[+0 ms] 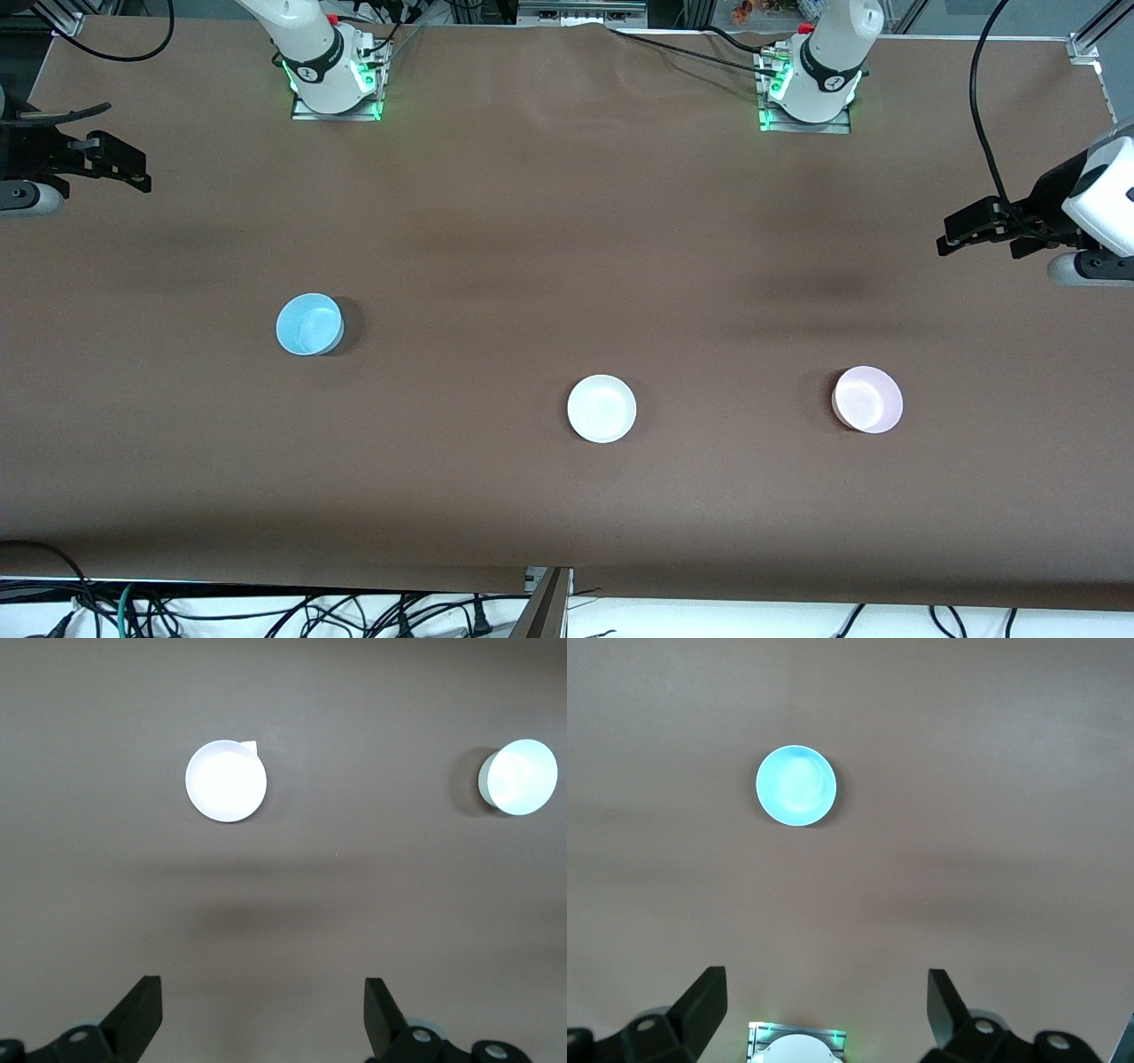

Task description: Stack pink and blue bowls on white bowl

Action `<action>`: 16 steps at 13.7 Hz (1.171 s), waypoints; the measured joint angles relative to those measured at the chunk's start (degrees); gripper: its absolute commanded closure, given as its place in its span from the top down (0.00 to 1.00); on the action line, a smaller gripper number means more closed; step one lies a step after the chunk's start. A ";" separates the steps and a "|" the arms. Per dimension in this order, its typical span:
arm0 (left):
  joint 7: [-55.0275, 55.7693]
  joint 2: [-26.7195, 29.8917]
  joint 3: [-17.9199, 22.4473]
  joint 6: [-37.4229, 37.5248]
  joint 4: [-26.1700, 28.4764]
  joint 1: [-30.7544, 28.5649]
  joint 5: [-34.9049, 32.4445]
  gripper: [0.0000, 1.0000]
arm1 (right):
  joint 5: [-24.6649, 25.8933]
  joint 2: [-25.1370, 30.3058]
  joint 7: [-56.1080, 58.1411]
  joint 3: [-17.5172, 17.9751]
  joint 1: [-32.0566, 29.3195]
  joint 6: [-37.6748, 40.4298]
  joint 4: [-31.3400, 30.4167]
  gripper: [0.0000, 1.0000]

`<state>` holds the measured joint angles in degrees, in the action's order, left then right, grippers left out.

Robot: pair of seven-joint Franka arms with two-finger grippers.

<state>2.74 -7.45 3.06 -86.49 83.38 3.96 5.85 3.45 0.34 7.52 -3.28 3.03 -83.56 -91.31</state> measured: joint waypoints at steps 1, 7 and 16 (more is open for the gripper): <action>0.00 0.05 -0.22 0.12 -0.09 0.10 0.00 1.00 | 0.00 -0.01 -0.01 0.00 0.00 0.00 0.00 1.00; 0.00 1.09 -0.35 1.10 -1.08 0.19 0.00 1.00 | 0.00 -0.02 -0.07 0.00 0.00 0.00 0.00 1.00; 0.00 1.04 -0.21 -0.39 -1.15 0.16 -0.17 1.00 | 0.00 -0.17 -0.09 0.00 0.00 0.01 0.00 1.00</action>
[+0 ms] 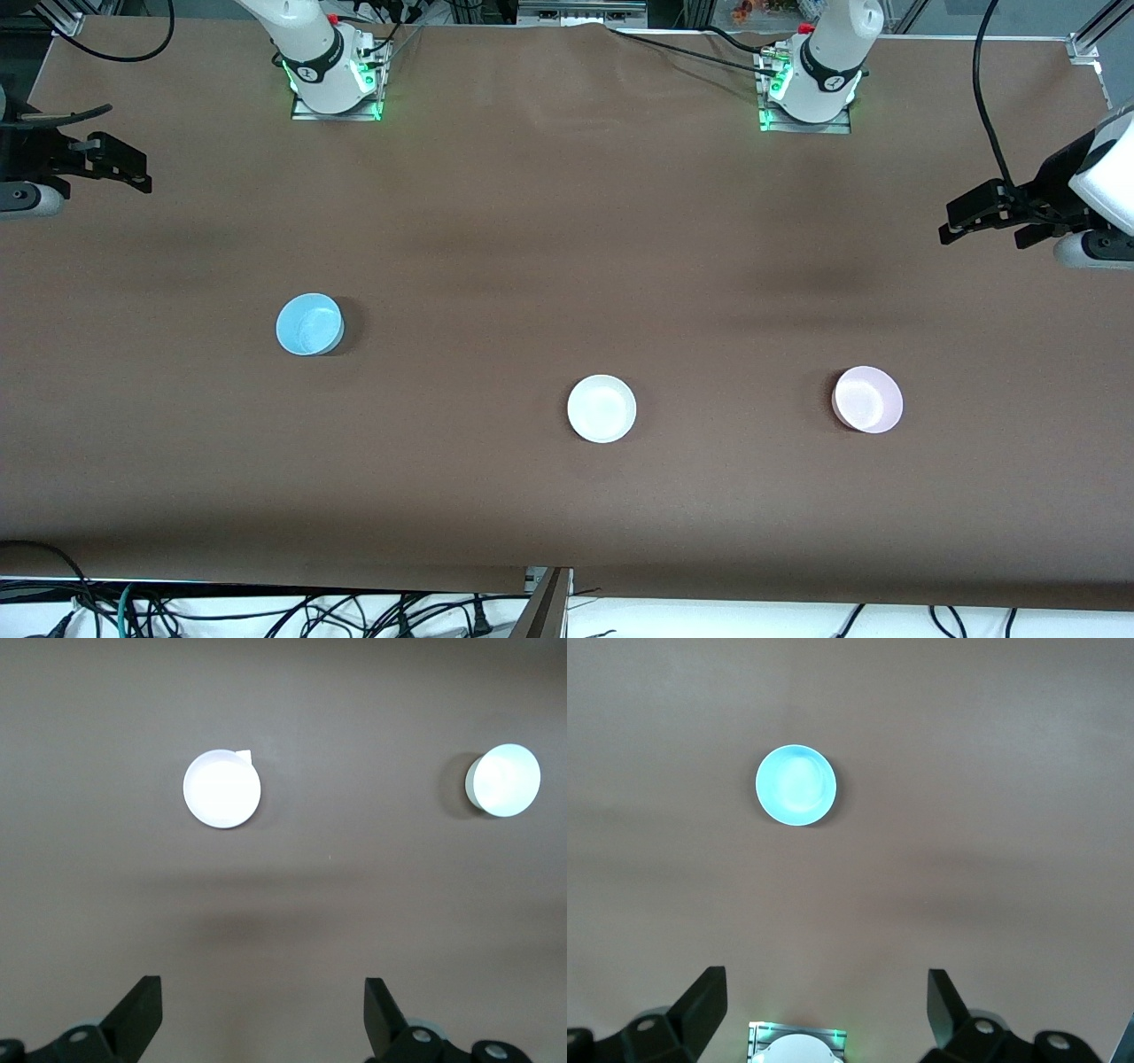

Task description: Stack pink and blue bowls on white bowl

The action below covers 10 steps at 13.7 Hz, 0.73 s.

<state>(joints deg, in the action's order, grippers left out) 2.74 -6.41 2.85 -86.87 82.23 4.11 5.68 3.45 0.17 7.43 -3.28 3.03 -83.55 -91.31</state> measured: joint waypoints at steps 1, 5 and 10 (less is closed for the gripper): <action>0.00 -0.07 0.07 -0.36 0.00 -0.05 0.00 1.00 | 0.00 -0.02 0.00 0.00 0.00 0.00 0.00 1.00; 0.00 -1.24 0.15 -0.77 0.01 -0.11 0.00 1.00 | 0.00 -0.10 -0.01 0.00 0.00 0.00 0.00 1.00; 0.00 -1.81 0.20 -0.87 0.01 -0.13 0.00 1.00 | 0.00 -0.15 -0.08 0.00 0.00 0.00 0.00 1.00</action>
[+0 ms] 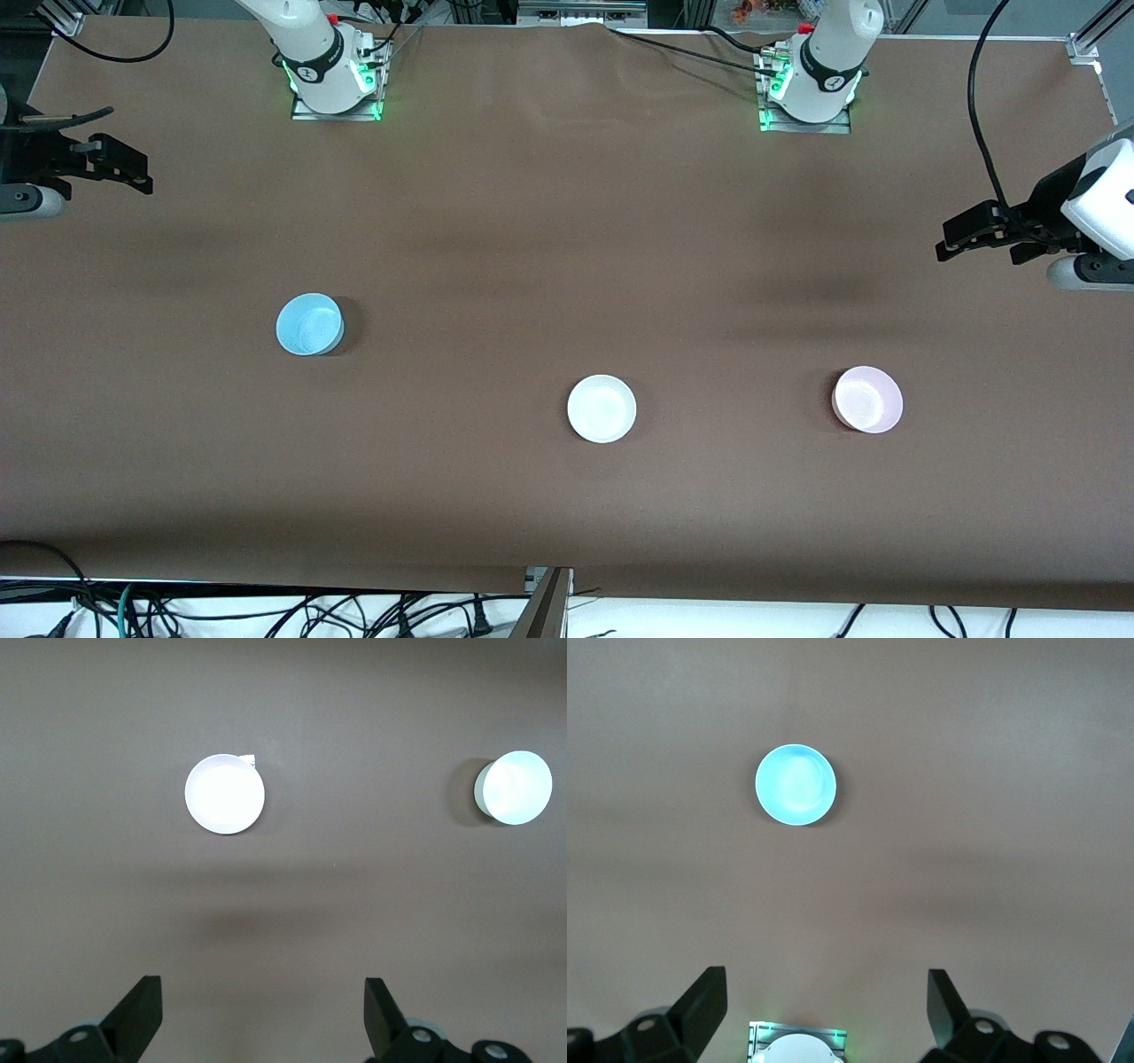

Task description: Stack pink and blue bowls on white bowl

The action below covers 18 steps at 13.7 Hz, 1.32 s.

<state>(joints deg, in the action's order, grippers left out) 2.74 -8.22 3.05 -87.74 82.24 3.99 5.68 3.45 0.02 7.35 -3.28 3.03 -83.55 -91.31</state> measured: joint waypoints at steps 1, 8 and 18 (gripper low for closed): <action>0.00 0.00 0.00 0.00 0.00 0.00 0.00 1.00 | 0.00 0.00 -0.03 0.00 0.00 0.00 0.00 1.00; 0.00 0.00 0.04 -0.01 0.00 -0.01 0.00 1.00 | 0.00 -0.07 -0.08 0.00 0.00 0.00 0.00 1.00; 0.00 0.00 0.05 -0.01 0.00 -0.05 0.00 1.00 | 0.00 -0.90 -0.10 0.00 -0.01 0.00 0.04 1.00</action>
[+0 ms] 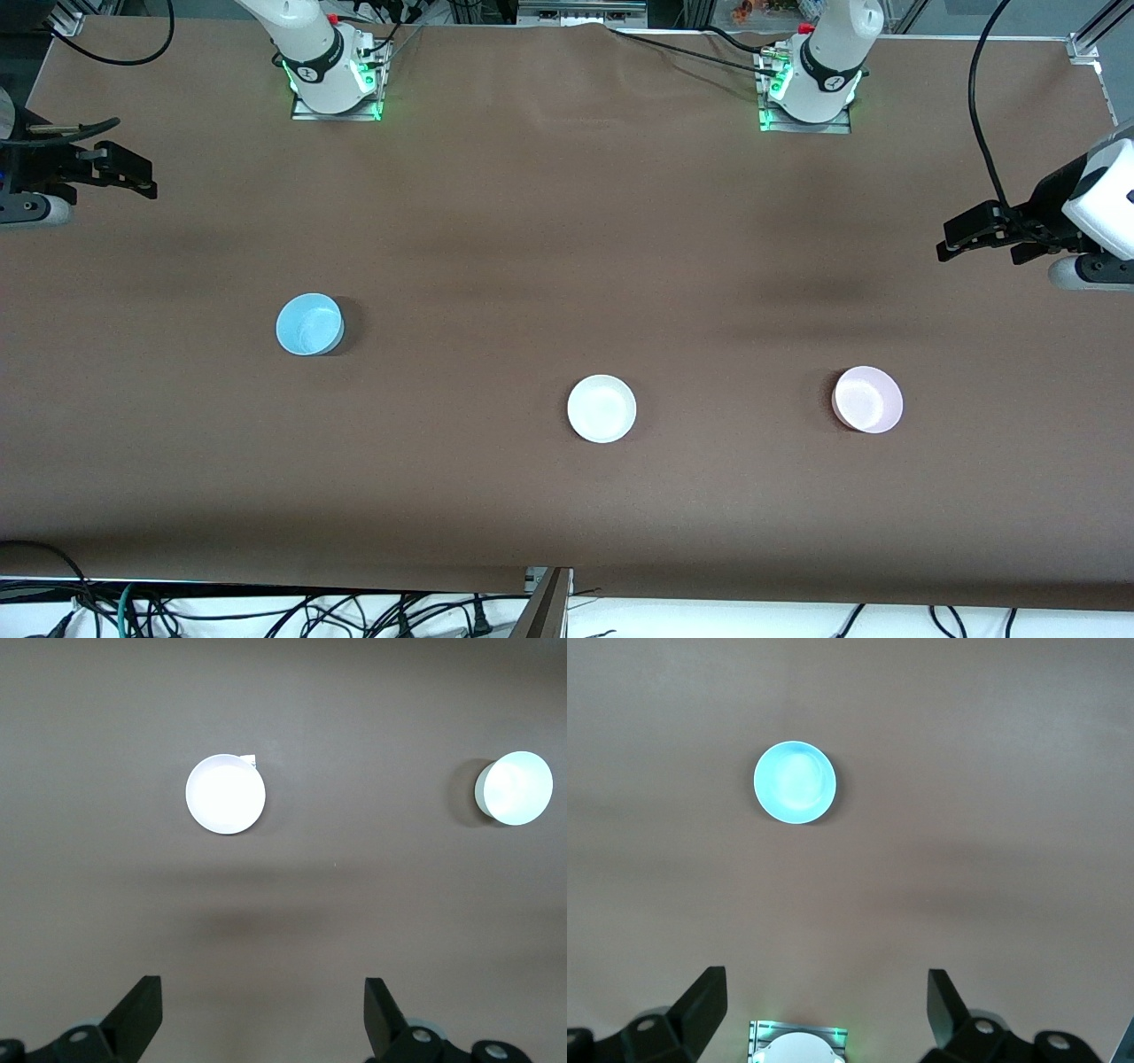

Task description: Stack pink and blue bowls on white bowl

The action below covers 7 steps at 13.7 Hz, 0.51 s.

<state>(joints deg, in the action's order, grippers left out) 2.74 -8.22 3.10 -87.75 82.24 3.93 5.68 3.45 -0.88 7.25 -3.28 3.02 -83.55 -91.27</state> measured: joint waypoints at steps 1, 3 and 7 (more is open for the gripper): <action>0.00 0.00 0.00 0.00 0.00 -0.03 0.00 1.00 | 0.00 0.00 -0.02 0.00 0.00 0.00 0.00 1.00; 0.00 0.00 0.00 0.00 0.00 -0.05 0.00 1.00 | 0.00 0.00 -0.11 0.00 -0.01 0.00 0.02 1.00; 0.00 0.00 0.00 0.00 0.00 -0.05 0.00 1.00 | 0.00 0.00 -2.40 0.00 -0.02 0.00 0.08 1.00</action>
<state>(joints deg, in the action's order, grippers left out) 2.75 -8.22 3.10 -87.75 82.24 3.88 5.68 3.45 -0.88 4.85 -3.28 3.00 -83.55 -91.18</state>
